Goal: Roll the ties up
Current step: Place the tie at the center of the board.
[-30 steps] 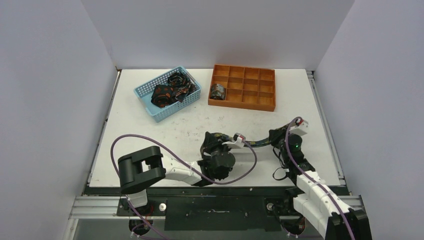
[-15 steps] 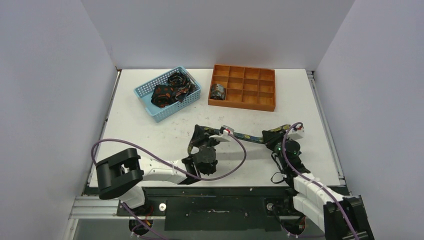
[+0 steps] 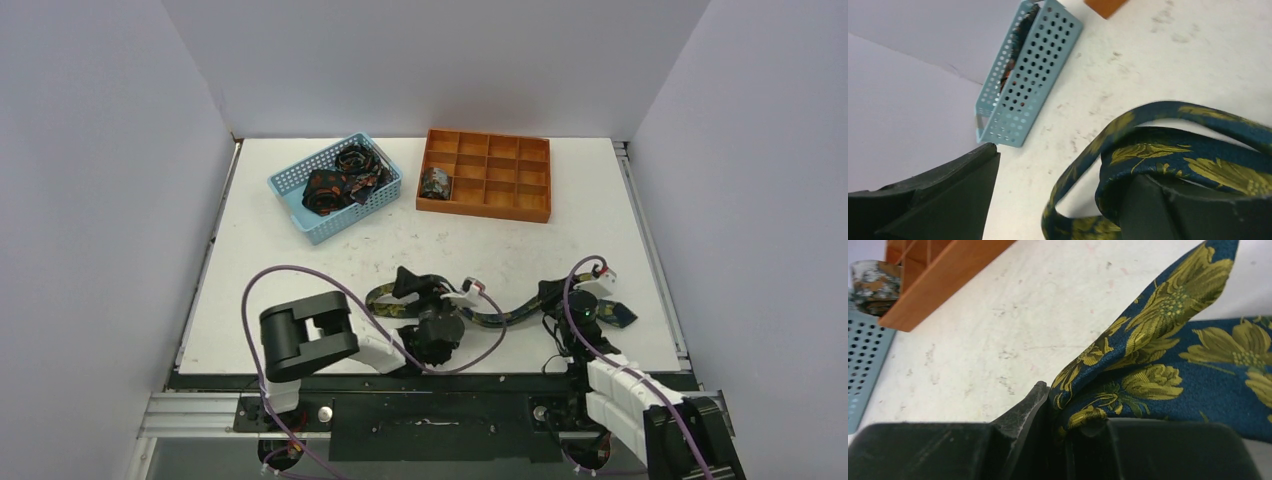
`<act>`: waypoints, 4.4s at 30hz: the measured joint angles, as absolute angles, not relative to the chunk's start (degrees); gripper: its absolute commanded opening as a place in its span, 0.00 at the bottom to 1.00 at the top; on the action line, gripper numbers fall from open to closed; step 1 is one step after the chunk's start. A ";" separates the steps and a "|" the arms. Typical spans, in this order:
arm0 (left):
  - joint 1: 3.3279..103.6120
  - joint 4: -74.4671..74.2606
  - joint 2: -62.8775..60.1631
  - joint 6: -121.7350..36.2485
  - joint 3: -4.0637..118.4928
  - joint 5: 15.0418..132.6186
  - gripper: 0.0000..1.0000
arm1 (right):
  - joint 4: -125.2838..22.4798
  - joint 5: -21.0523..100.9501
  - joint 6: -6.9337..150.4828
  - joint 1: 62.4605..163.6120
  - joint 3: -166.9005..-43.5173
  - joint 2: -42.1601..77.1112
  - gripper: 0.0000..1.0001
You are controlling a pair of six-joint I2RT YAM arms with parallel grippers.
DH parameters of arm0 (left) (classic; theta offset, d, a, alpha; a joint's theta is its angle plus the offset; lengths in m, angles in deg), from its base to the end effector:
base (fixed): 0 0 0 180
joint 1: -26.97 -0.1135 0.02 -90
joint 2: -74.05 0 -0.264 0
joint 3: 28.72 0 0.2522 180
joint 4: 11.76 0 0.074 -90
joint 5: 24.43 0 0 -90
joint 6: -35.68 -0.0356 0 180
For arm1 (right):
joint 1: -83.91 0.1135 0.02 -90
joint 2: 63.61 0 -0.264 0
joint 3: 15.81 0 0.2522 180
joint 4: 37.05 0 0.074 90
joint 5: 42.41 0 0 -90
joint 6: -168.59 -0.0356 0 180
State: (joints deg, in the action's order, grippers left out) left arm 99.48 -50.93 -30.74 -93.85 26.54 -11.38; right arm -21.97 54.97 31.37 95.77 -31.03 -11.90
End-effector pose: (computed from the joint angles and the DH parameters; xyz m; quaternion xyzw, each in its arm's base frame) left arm 0.1328 -0.3060 0.1621 0.2759 0.6665 0.3159 0.6164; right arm 0.1584 0.0286 0.1308 0.2849 0.7745 0.2310 0.5154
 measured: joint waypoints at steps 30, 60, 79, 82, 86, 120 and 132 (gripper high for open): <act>104.86 29.64 0.34 -25.42 36.20 14.78 0.96 | -57.31 61.44 29.86 92.84 -42.66 -29.52 0.92; 70.39 27.58 23.07 -8.81 17.60 42.43 0.75 | -55.32 62.42 43.19 135.94 -71.79 16.36 0.68; 69.60 25.75 32.27 -3.58 9.27 44.03 0.73 | -51.84 67.73 66.58 137.64 -84.16 38.50 0.16; 69.60 25.79 33.27 -3.47 8.77 44.23 0.72 | -52.35 67.73 67.93 138.48 -84.12 37.87 0.06; 69.60 25.90 35.11 -3.28 7.77 44.42 0.69 | -52.41 70.18 69.40 141.91 -81.98 33.76 0.05; 69.49 29.66 52.55 4.61 1.89 43.22 0.77 | -63.95 83.84 35.04 152.62 -56.23 -6.04 0.84; 69.25 23.61 43.74 4.64 0.07 48.73 0.74 | -67.06 80.76 34.47 159.04 -62.39 15.88 0.46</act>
State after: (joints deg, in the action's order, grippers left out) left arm 69.25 23.61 43.74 4.64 0.07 48.73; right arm -67.06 80.76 34.47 159.04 -62.39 15.88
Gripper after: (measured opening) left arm 0.748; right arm 0.597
